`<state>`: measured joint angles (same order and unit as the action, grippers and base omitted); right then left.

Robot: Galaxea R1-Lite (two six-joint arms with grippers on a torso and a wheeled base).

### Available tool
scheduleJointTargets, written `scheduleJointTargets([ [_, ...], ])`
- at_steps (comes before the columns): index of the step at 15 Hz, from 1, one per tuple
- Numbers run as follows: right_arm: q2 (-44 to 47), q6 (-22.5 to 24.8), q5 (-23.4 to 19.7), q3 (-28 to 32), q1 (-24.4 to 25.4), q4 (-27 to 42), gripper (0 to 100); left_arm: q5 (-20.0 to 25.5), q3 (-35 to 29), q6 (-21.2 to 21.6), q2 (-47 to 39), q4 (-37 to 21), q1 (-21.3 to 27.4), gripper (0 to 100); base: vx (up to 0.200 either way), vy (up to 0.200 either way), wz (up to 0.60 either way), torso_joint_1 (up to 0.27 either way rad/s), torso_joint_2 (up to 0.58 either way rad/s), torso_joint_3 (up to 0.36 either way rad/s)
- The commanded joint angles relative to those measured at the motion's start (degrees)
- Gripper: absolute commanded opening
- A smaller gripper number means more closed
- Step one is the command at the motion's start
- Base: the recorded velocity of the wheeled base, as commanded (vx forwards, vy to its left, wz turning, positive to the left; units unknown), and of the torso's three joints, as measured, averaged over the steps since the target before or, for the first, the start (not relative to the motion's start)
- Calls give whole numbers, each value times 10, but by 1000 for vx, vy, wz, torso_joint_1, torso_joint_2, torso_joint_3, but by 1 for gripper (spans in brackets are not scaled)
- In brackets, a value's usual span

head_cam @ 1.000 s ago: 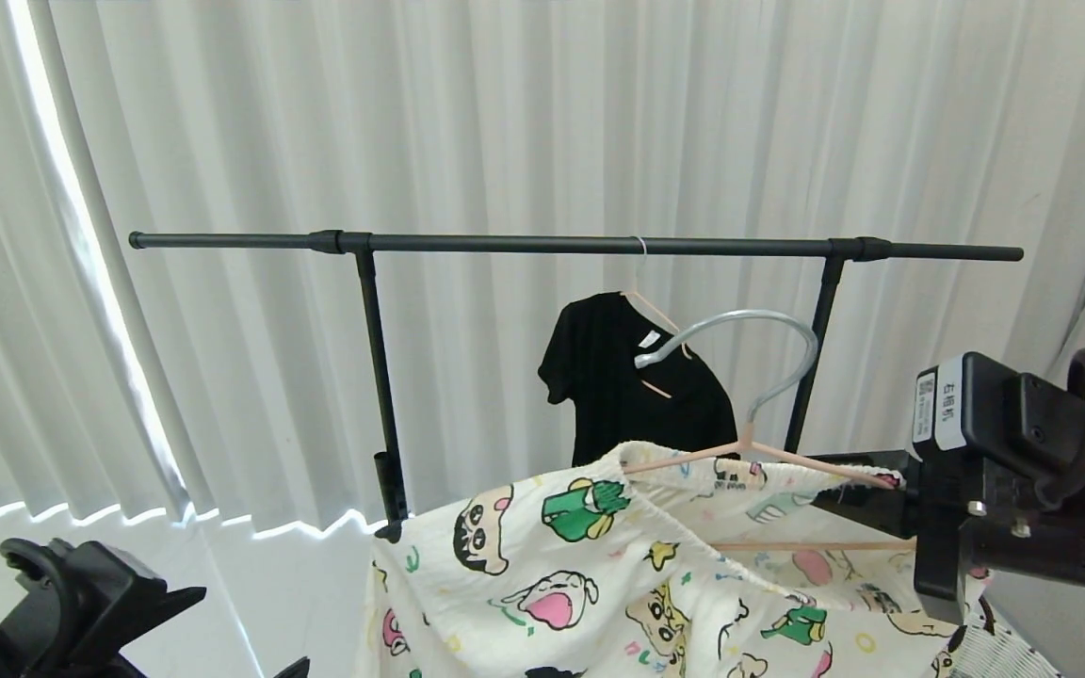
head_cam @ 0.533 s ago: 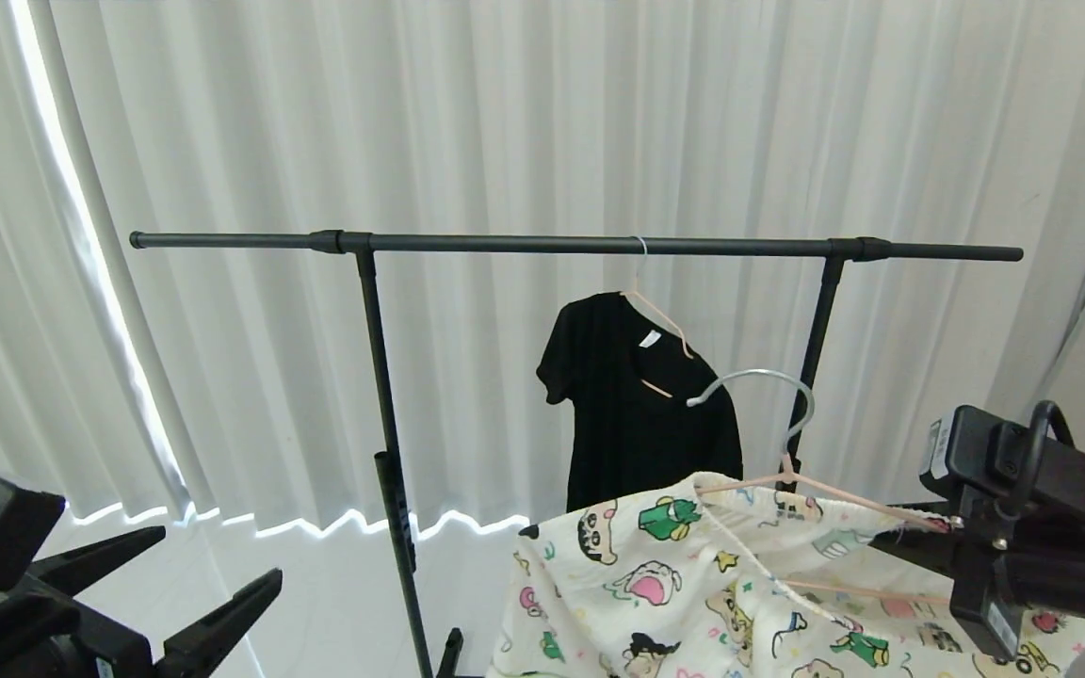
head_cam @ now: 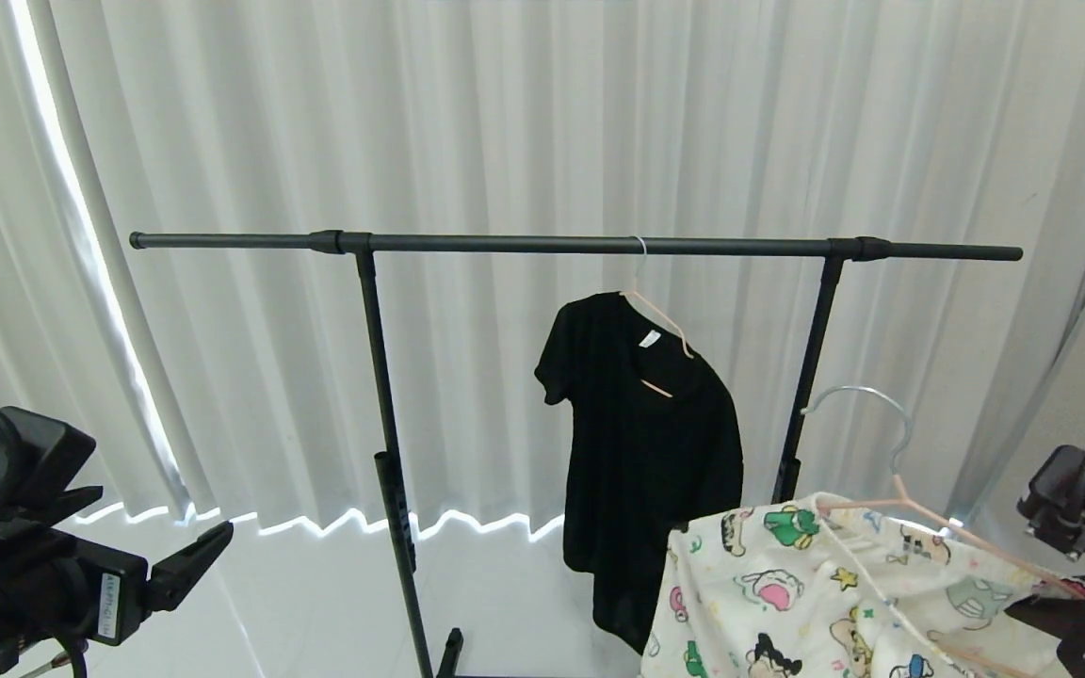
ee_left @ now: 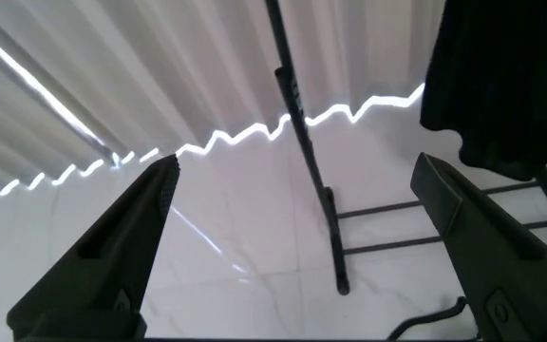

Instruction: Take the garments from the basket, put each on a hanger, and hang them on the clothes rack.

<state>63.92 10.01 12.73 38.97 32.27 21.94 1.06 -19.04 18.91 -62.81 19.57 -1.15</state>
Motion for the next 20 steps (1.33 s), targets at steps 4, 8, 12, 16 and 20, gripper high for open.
scheduleJointTargets([
  [4, 6, -26, 20, 22, -110, 10, 0, -43, -3, 1, -7, 2, -3, 100, 0, 0, 0, 0, 0, 0],
  [8, -1, -26, 20, 22, -142, 11, 0, -42, -2, 1, -5, 16, 4, 100, 0, -150, 0, -2, -1, 2],
  [12, -5, -26, 20, 22, -143, 11, 0, -43, -5, 2, -4, 17, 29, 100, 0, -200, 0, 5, 6, 0],
  [16, -2, -26, 18, 22, -143, -1, 0, -43, -4, 3, -3, 18, 29, 100, 0, -100, 0, -1, 0, 1],
  [20, 28, -27, 16, 35, -143, -60, 0, -43, -2, 3, -5, 18, 29, 100, 0, 0, 0, 0, 0, 0],
])
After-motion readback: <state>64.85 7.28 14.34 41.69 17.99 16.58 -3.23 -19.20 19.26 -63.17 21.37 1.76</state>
